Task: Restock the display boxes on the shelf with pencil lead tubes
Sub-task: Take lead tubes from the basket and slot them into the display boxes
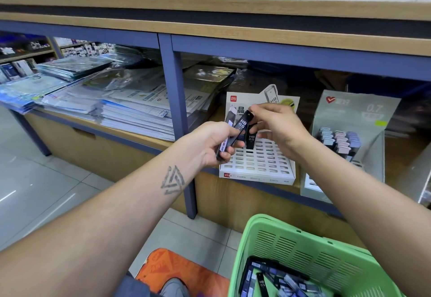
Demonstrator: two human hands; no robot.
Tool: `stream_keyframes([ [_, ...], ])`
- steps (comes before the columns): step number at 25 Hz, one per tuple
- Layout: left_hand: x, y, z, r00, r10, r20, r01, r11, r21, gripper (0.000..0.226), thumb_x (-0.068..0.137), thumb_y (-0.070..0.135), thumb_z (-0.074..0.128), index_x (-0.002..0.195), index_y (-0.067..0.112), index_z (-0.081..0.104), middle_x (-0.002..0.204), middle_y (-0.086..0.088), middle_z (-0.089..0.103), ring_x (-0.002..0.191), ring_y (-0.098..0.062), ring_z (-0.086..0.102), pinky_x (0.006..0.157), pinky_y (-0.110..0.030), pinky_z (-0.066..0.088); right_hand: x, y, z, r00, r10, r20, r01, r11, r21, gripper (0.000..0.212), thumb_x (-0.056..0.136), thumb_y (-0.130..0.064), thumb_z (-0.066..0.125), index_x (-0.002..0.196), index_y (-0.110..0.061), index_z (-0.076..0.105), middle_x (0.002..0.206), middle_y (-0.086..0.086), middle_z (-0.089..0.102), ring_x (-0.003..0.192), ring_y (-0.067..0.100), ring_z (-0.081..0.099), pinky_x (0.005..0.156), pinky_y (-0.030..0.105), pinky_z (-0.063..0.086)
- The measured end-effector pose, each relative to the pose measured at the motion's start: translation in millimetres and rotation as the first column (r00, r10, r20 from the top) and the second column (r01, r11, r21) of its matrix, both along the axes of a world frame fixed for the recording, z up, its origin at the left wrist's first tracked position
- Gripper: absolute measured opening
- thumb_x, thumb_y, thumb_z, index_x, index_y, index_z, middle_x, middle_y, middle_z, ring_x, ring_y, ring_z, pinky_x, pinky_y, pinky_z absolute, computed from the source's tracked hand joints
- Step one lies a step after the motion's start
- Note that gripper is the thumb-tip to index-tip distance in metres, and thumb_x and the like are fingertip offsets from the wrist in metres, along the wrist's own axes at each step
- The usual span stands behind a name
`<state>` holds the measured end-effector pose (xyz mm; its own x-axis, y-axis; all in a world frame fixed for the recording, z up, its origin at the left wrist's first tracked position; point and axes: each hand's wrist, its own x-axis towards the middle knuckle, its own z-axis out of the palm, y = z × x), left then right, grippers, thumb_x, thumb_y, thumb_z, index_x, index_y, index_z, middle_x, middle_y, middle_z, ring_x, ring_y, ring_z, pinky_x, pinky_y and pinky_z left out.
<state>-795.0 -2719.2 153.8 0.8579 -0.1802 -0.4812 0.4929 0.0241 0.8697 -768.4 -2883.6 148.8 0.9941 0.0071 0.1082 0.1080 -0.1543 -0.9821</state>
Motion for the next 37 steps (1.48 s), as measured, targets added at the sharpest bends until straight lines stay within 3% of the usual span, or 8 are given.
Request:
stream_keyframes([
  [3,-2.6,-1.1,-0.2,1.000,-0.027,-0.003,0.027,1.000,0.004,0.019,0.105,0.022,0.045,0.113,0.011,0.059,0.071,-0.006,0.061,0.043,-0.007,0.037,0.033,-0.015,0.025,-6.0,-2.9,3.2,0.998,0.035,-0.052,-0.030,0.996,0.089,0.006,0.094,-0.005,0.069,0.099,-0.003,0.070,0.078,0.013,0.071,0.060,0.016,0.065,0.056,0.021,0.054],
  [7,-3.3,-2.1,0.2,1.000,0.012,0.008,-0.012,0.996,0.093,0.016,0.104,0.017,0.043,0.108,0.009,0.057,0.075,-0.006,0.055,0.038,-0.006,0.036,0.031,-0.014,0.023,-3.0,-14.9,4.8,0.996,-0.072,-0.045,0.077,0.989,0.123,0.006,0.092,0.002,0.069,0.092,-0.004,0.067,0.083,0.017,0.071,0.061,0.017,0.070,0.062,0.022,0.060],
  [10,-2.0,0.0,0.4,0.996,0.081,0.046,-0.088,0.981,0.174,0.015,0.101,0.013,0.046,0.088,0.011,0.054,0.069,-0.003,0.050,0.038,-0.006,0.033,0.032,-0.014,0.021,4.4,-23.1,-1.9,0.986,-0.127,0.109,0.139,0.984,-0.110,0.009,0.090,-0.003,0.072,0.090,-0.011,0.069,0.087,0.016,0.073,0.070,0.022,0.073,0.073,0.032,0.063],
  [13,-0.7,-1.5,2.9,0.994,0.099,0.055,-0.105,0.986,0.129,0.022,0.104,0.027,0.047,0.092,0.009,0.053,0.069,-0.008,0.057,0.038,-0.008,0.036,0.032,-0.014,0.023,4.1,-21.7,-12.8,0.949,-0.069,0.307,0.211,0.863,-0.459,0.009,0.091,-0.009,0.073,0.094,-0.017,0.071,0.085,0.003,0.072,0.074,0.017,0.073,0.077,0.034,0.061],
  [15,-1.8,-2.7,4.9,0.993,0.102,0.061,-0.107,0.991,0.085,0.029,0.105,0.028,0.043,0.085,0.010,0.054,0.066,-0.009,0.057,0.039,-0.009,0.036,0.033,-0.014,0.022,1.5,-18.8,-18.6,0.926,-0.022,0.377,0.241,0.802,-0.546,0.011,0.092,-0.010,0.072,0.100,-0.016,0.071,0.089,0.000,0.071,0.077,0.015,0.070,0.077,0.034,0.059],
  [19,-4.6,-0.9,5.8,0.992,0.105,0.064,-0.109,0.992,0.066,0.030,0.104,0.016,0.033,0.082,0.010,0.053,0.067,-0.009,0.056,0.043,-0.011,0.038,0.034,-0.015,0.025,-1.7,-16.8,-25.2,0.914,0.038,0.404,0.228,0.776,-0.588,0.011,0.091,-0.009,0.072,0.099,-0.016,0.070,0.089,-0.003,0.067,0.080,0.013,0.065,0.078,0.037,0.058],
  [28,-10.0,2.4,6.9,0.992,0.080,0.100,-0.094,0.985,0.142,0.018,0.105,0.014,0.040,0.094,0.011,0.054,0.069,-0.005,0.055,0.052,-0.013,0.044,0.043,-0.020,0.036,1.4,-20.1,-25.8,0.913,0.078,0.400,0.186,0.793,-0.580,0.009,0.091,-0.009,0.073,0.094,-0.017,0.071,0.089,-0.001,0.069,0.084,0.016,0.068,0.080,0.041,0.059],
  [37,-11.9,1.3,7.4,0.993,0.062,0.100,-0.075,0.988,0.136,0.018,0.106,0.018,0.041,0.099,0.011,0.055,0.069,-0.003,0.055,0.052,-0.012,0.046,0.041,-0.019,0.038,13.1,-20.9,-39.0,0.904,0.134,0.407,0.241,0.625,-0.742,0.026,0.096,-0.004,0.062,0.117,-0.013,0.075,0.111,0.004,0.070,0.107,0.025,0.062,0.092,0.039,0.052],
])
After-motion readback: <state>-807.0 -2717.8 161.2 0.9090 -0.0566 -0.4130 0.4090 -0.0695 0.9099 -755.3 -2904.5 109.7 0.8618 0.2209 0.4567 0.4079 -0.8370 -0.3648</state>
